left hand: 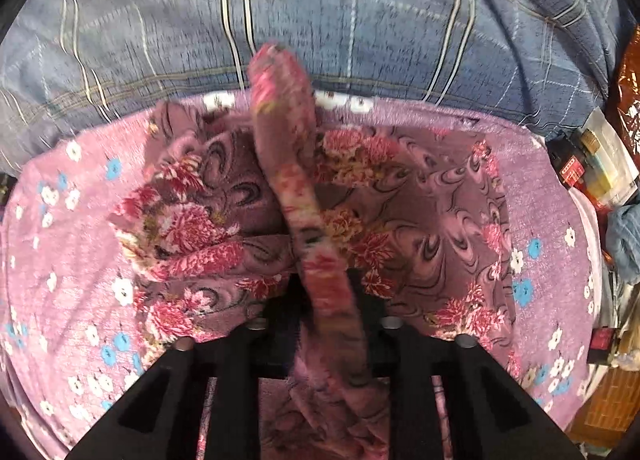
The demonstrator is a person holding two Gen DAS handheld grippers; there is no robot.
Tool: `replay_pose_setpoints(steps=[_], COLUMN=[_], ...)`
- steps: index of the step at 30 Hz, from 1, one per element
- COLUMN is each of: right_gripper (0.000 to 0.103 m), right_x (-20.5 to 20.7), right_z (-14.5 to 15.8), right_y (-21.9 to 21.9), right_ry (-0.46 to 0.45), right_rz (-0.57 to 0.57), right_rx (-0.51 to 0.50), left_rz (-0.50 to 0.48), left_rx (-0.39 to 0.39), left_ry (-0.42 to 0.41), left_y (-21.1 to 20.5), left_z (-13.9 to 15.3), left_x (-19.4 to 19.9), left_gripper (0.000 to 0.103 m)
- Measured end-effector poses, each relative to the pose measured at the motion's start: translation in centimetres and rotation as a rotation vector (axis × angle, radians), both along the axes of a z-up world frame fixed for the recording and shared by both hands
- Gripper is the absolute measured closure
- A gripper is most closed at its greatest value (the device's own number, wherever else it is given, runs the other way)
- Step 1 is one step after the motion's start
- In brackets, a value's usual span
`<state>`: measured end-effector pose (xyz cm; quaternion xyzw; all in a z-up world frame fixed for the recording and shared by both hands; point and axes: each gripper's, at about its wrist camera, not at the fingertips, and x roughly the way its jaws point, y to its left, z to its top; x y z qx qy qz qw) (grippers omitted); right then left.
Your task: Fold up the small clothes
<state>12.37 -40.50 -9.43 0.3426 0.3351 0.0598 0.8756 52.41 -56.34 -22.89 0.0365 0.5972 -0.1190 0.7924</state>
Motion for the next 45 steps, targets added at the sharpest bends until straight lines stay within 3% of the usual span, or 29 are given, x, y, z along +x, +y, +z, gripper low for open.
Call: replay_pose_setpoints(steps=[4, 9, 14, 17, 20, 24, 27, 29, 31, 33, 34, 36, 39, 41, 43, 44, 45], right_gripper=[0.094, 0.094, 0.094, 0.088, 0.082, 0.08, 0.076, 0.073, 0.056, 0.03, 0.03, 0.03, 0.03, 0.03, 0.059, 0.095, 0.095], right_x=[-1.3, -4.4, -5.4, -4.6, -4.3, -4.0, -4.4, -5.6, -5.7, -3.0, -0.2, 5.5, 11.4, 14.7, 16.3, 16.7, 17.0], right_z=[1.0, 1.4, -0.9, -2.6, -2.8, -2.4, -1.5, 0.7, 3.7, 5.9, 6.6, 6.2, 3.5, 1.0, -0.2, 0.0, 0.9], right_y=[-1.5, -5.0, -7.9, -8.5, -8.3, -7.6, -7.7, -7.8, -7.8, -8.0, -8.5, -10.0, -11.6, -11.8, -11.0, -10.5, -9.6], right_ry=[-0.071, -0.135, -0.073, 0.015, 0.03, 0.043, 0.041, -0.042, -0.154, -0.206, -0.197, -0.087, 0.077, 0.201, 0.24, 0.209, 0.18], right_rz=[-0.06, -0.211, -0.311, -0.328, -0.333, -0.337, -0.386, -0.452, -0.463, -0.383, -0.292, -0.181, -0.121, -0.104, -0.044, 0.002, 0.06], right_rx=[0.07, 0.174, 0.268, 0.281, 0.266, 0.191, 0.143, 0.071, 0.003, -0.051, -0.06, -0.041, 0.013, -0.007, -0.011, -0.02, -0.084], left_rz=[0.004, -0.076, -0.144, -0.148, -0.102, -0.014, 0.053, 0.075, 0.118, 0.171, 0.18, 0.179, 0.148, 0.135, 0.13, 0.129, 0.127], left_rx=[-0.034, -0.059, 0.085, 0.047, -0.086, -0.254, -0.255, -0.254, -0.283, -0.342, -0.373, -0.403, -0.426, -0.415, -0.417, -0.425, -0.436], left_ry=[-0.069, -0.076, -0.096, -0.082, -0.05, -0.096, -0.133, -0.105, -0.044, 0.028, 0.055, 0.079, 0.099, 0.112, 0.101, 0.087, 0.068], left_y=[-1.2, -5.7, -10.3, -9.9, -6.8, -0.4, 4.8, 8.0, 10.7, 12.6, 13.1, 13.5, 12.8, 11.8, 11.4, 11.3, 11.3], left_z=[2.1, 2.3, -0.1, 0.5, 3.0, 7.1, 7.8, 6.3, 4.3, 2.0, 1.1, 0.0, -1.5, -2.7, -3.0, -2.8, -2.6], left_x=[-1.4, -2.4, -3.2, -3.3, -2.6, -1.6, -1.3, -1.0, -0.7, 0.0, 0.7, 1.0, 1.4, 2.0, 2.8, 2.9, 3.2], left_gripper=[0.088, 0.088, 0.085, 0.083, 0.082, 0.076, 0.055, 0.055, 0.056, 0.057, 0.057, 0.057, 0.057, 0.057, 0.057, 0.057, 0.057])
